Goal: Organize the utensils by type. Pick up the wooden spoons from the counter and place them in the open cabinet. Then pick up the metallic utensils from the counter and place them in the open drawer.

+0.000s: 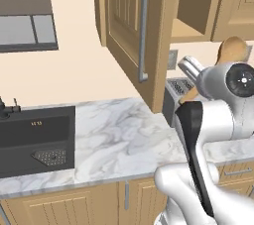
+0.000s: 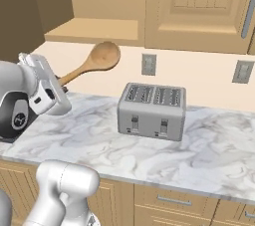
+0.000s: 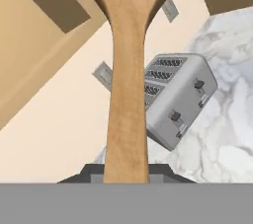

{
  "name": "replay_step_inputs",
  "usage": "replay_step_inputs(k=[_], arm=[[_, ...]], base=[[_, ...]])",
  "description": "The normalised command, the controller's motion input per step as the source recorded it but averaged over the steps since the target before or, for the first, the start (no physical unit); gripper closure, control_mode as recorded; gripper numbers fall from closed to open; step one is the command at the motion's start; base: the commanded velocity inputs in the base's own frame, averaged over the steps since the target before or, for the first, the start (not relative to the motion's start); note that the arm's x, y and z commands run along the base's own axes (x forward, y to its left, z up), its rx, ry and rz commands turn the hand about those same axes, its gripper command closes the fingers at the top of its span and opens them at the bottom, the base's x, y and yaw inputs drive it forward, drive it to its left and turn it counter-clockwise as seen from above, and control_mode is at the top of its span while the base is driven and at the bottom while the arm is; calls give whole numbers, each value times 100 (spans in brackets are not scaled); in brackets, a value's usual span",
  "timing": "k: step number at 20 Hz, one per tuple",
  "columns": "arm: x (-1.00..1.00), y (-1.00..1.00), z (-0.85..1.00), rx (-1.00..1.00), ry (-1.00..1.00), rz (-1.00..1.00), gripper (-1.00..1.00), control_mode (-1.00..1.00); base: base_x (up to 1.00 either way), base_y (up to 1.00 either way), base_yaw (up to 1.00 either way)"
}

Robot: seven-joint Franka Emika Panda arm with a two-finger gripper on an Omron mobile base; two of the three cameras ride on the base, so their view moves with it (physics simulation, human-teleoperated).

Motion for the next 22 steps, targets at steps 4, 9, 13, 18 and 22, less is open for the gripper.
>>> replay_step_inputs(k=[4,9,13,18,22], arm=[[-1,-1,74,8,-10,16,100,-100],[0,20,69,-7,-3,19,100,-100],[0,8,44,1,-10,6,100,-100],[17,3,19,3,-3,0,100,-100],[55,28,0,0,3,5,100,-100]], base=[[0,0,0],[0,0,0],[0,0,0],[0,0,0],[0,0,0]])
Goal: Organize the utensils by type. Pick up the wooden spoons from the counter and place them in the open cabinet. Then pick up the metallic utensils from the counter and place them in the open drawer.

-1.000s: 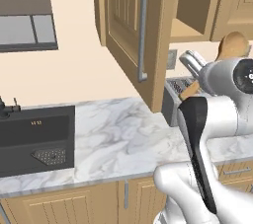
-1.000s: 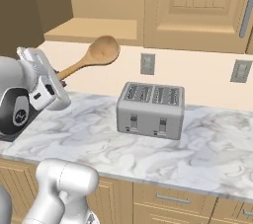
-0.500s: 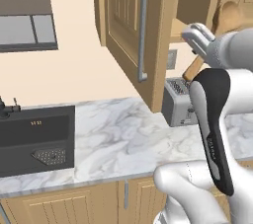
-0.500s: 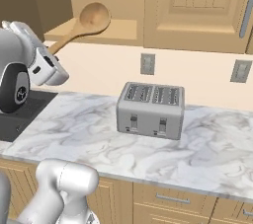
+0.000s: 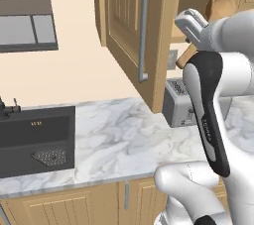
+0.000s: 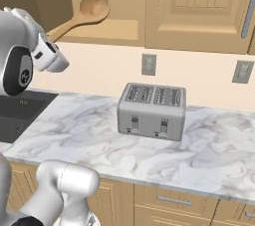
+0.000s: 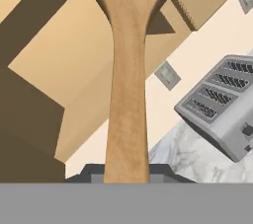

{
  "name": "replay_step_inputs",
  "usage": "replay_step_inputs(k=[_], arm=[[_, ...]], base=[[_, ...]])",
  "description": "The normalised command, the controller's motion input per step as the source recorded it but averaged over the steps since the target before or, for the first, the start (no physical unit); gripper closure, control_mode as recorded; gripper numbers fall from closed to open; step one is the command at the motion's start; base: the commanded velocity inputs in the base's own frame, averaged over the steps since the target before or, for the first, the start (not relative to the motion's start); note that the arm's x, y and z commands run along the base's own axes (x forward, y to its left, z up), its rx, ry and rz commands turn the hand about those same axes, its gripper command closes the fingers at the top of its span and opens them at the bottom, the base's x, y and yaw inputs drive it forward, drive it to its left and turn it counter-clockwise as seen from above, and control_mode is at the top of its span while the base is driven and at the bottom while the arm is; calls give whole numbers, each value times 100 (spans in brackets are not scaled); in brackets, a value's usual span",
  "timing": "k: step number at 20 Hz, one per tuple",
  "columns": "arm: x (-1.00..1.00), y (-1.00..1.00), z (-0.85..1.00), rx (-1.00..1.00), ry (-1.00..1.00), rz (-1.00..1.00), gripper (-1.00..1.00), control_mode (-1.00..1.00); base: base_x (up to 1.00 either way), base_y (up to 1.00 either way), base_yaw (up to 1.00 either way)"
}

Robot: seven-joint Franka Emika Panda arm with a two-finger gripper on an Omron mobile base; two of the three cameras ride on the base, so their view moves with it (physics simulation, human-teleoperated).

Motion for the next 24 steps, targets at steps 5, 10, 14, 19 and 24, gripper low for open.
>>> replay_step_inputs(k=[5,10,14,19,24], arm=[[51,11,0,1,1,23,100,-100],[37,0,0,2,-1,21,100,-100],[45,1,6,-1,0,5,100,-100],[54,0,13,-3,0,0,100,-100],[58,1,3,-2,0,-2,100,-100]], base=[[0,0,0],[0,0,0],[0,0,0],[0,0,0],[0,0,0]])
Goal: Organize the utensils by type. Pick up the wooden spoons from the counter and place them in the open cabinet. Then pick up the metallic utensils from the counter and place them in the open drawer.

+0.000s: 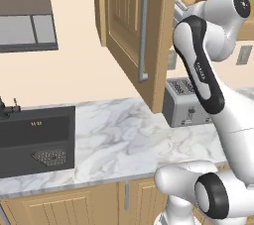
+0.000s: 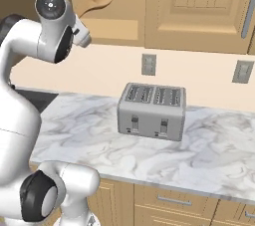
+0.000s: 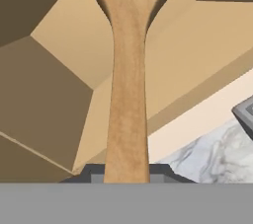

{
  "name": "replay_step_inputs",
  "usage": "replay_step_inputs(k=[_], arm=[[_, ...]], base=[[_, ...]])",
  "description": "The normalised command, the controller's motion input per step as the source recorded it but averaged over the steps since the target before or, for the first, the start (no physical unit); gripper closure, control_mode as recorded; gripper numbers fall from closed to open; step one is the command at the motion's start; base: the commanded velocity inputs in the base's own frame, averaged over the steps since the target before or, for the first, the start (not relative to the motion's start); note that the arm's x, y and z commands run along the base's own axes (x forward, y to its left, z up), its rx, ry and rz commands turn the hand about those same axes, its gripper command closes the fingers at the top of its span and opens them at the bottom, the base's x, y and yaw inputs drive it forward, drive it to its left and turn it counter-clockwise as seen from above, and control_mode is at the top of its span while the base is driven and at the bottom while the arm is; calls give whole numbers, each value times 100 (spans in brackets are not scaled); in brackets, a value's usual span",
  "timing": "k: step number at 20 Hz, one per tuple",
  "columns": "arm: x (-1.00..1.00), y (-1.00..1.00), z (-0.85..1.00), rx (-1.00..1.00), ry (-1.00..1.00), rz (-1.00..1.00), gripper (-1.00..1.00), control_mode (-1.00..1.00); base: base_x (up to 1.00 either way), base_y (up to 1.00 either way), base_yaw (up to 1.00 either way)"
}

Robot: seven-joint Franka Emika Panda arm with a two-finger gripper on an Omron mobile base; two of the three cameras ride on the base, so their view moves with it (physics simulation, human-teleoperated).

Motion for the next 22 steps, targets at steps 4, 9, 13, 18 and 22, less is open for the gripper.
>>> replay_step_inputs(k=[4,9,13,18,22], arm=[[63,0,0,-6,0,-2,100,-100],[65,0,1,-6,0,-2,100,-100],[63,0,4,-1,0,-1,100,-100],[62,0,0,0,0,-4,100,-100],[61,0,0,1,0,-13,100,-100]], base=[[0,0,0],[0,0,0],[0,0,0],[0,0,0],[0,0,0]])
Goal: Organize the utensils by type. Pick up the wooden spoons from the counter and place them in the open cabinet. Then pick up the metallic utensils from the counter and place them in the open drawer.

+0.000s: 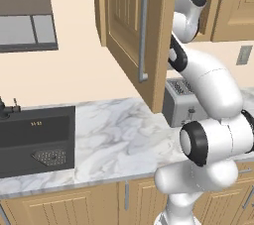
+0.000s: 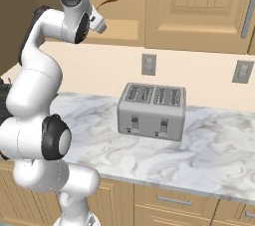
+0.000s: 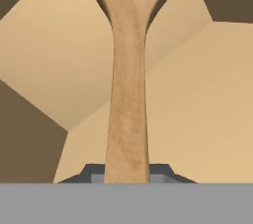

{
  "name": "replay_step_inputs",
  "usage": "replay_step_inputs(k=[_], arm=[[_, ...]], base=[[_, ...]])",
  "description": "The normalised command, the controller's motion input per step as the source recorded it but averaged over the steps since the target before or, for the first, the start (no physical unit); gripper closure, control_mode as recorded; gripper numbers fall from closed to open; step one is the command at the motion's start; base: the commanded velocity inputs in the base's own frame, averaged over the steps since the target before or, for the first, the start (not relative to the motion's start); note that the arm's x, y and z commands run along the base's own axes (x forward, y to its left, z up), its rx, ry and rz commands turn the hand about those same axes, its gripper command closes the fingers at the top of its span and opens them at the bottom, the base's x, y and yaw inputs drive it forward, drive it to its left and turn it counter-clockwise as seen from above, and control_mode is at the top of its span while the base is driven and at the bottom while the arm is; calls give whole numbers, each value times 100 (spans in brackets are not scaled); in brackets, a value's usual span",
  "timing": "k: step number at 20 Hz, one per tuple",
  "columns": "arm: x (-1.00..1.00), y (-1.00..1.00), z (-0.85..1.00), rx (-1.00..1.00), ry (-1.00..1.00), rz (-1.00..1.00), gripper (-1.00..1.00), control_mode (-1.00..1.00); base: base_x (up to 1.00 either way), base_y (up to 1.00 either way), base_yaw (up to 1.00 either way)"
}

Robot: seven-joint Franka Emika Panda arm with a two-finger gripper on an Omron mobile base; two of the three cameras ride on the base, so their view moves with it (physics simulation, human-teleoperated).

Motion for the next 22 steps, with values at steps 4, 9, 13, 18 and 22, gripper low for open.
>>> replay_step_inputs(k=[4,9,13,18,22], arm=[[53,0,0,2,0,-23,100,-100],[43,0,-2,0,8,-10,100,-100],[41,0,-18,0,14,0,100,-100],[35,0,-8,3,10,0,100,-100],[35,0,-4,7,5,0,100,-100]], base=[[0,0,0],[0,0,0],[0,0,0],[0,0,0],[0,0,0]])
